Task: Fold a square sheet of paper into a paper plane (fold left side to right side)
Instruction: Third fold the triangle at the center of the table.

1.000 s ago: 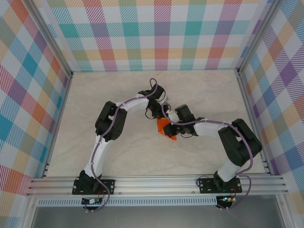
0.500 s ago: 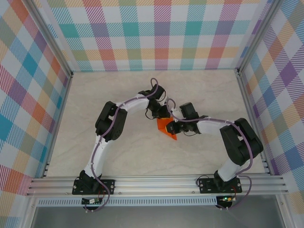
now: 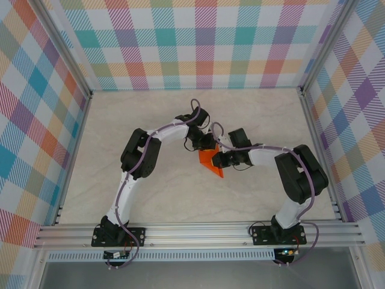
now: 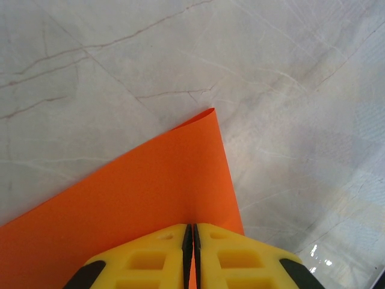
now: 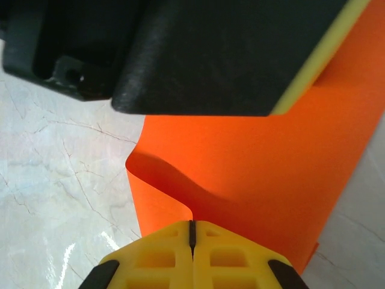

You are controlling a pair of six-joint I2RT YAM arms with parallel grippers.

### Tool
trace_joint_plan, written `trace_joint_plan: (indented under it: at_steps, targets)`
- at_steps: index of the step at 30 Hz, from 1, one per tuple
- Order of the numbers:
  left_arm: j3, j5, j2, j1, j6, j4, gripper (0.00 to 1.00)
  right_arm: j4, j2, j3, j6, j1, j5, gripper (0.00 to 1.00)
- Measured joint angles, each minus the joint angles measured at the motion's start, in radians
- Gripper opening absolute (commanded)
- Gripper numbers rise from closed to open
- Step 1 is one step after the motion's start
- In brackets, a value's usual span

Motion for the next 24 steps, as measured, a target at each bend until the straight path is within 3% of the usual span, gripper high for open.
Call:
trace_joint_plan:
  at_steps: [24]
  targets:
    - [0.0, -0.001, 0.0, 0.0, 0.0, -0.001, 0.13, -0.02, 0.051, 0.032, 0.014, -0.028, 0.019, 0.0]
